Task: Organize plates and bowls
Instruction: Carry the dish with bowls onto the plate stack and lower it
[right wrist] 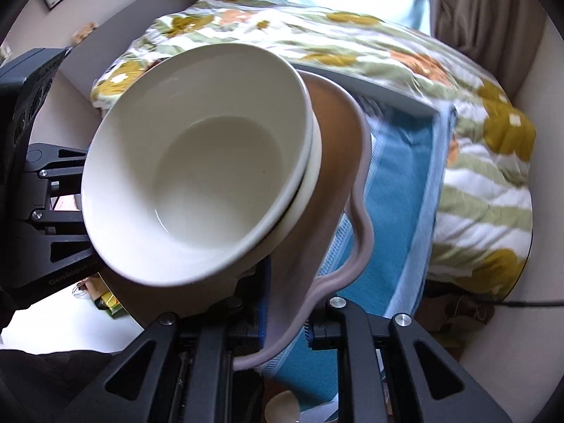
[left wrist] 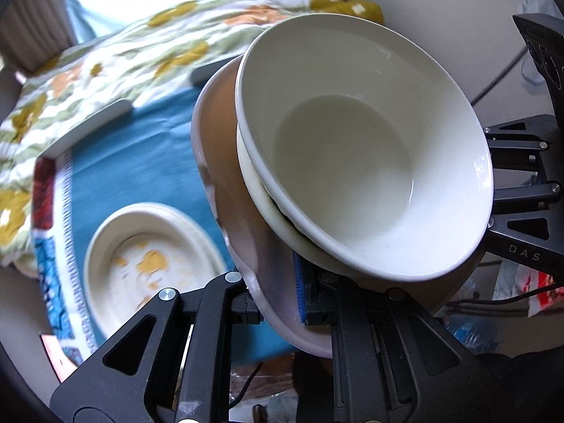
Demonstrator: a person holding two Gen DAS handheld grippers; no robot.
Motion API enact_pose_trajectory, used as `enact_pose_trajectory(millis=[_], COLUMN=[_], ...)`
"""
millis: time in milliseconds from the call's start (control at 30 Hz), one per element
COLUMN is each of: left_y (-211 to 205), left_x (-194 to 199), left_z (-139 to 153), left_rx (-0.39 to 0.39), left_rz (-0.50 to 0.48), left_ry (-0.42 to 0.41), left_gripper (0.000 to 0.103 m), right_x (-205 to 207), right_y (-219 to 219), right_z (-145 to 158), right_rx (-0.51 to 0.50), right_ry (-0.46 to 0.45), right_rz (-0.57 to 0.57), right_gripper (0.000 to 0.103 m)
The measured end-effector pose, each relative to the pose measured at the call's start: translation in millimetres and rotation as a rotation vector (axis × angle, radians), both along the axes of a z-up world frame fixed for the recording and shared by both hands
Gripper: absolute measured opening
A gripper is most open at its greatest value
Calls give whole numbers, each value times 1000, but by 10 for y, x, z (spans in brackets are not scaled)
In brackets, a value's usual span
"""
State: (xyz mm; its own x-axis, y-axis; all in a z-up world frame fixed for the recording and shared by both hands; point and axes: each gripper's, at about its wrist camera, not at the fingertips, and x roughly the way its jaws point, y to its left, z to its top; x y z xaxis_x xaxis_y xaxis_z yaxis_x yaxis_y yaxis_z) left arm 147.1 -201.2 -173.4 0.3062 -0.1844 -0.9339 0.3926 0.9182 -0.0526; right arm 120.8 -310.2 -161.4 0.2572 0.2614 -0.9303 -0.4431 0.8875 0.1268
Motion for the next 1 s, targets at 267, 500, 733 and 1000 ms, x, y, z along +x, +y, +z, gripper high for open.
enact_pose_trajectory(millis=[267,500,733,1000], left_y=[817,1578,2063,2205], left_x=[-124,-117,-36,14], left_z=[80,-116,-530,-853], left_rx=[1,6,0,-13], left_rz=[29,4,-14,-37], left_ry=[-10,37,101,128], left_gripper=[11,11,11,10], right_x=[-27,-87,-75,-74], right_y=[731,1429,1939,2087], right_z=[115,-58,-410,-709], right_rx=[9,24,23,18], right_ry=[-14,15,63,72], right_rz=[31,-9,-78,-135], right_gripper=[14,14,14,14])
